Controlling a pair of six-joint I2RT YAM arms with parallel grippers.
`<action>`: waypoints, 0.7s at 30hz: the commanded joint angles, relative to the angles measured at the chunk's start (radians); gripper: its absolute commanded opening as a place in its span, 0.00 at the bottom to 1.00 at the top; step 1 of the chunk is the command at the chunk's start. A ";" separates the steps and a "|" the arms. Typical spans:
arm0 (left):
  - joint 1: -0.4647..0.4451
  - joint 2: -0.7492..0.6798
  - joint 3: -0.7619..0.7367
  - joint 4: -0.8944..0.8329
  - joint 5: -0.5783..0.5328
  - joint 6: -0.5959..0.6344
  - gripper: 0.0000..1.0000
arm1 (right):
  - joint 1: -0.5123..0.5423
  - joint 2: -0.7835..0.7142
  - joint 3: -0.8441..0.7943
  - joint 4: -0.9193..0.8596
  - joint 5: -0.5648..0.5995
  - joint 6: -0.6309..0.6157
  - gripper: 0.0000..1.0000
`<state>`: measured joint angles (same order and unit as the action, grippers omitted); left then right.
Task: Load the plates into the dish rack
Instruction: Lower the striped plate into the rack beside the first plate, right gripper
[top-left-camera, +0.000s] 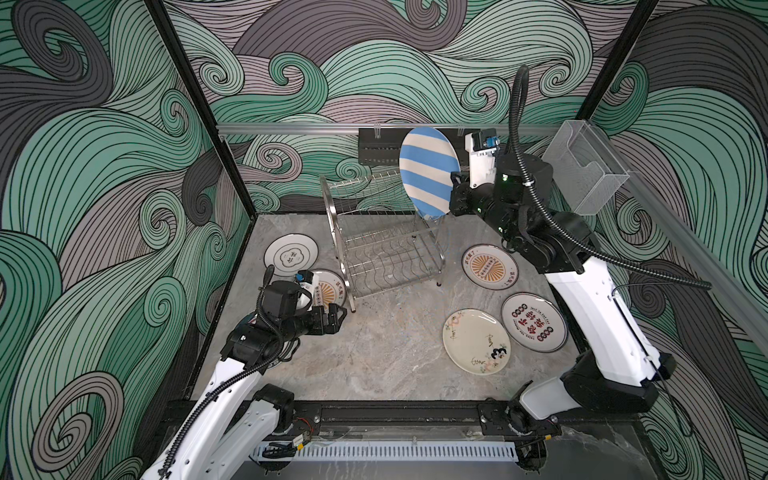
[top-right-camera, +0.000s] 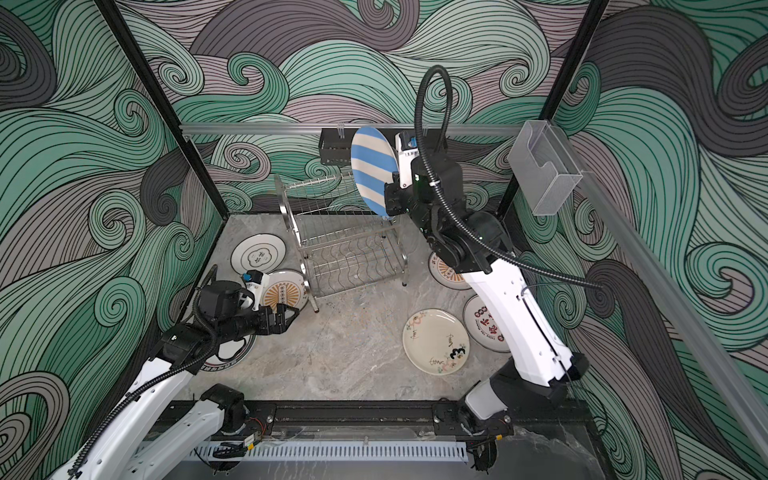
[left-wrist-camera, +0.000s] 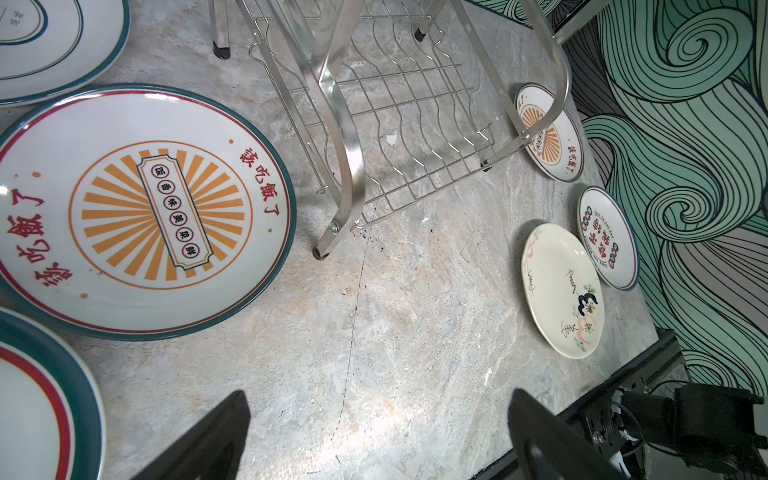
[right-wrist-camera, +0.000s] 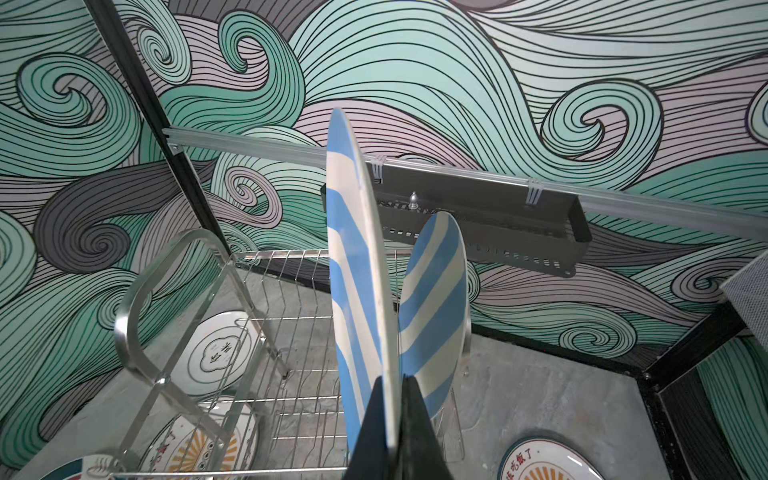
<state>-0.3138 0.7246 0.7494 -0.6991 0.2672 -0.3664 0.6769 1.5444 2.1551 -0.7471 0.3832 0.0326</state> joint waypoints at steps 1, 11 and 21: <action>0.012 -0.008 0.001 -0.009 0.017 0.015 0.99 | 0.004 0.024 0.038 0.068 0.115 -0.051 0.00; 0.016 -0.019 -0.001 -0.008 0.015 0.012 0.99 | -0.007 0.091 0.006 0.117 0.140 -0.035 0.00; 0.018 -0.019 -0.002 -0.008 0.009 0.012 0.99 | -0.039 0.162 0.009 0.125 0.111 0.008 0.00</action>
<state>-0.3077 0.7155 0.7471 -0.6991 0.2733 -0.3664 0.6426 1.6962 2.1593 -0.6865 0.4900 0.0151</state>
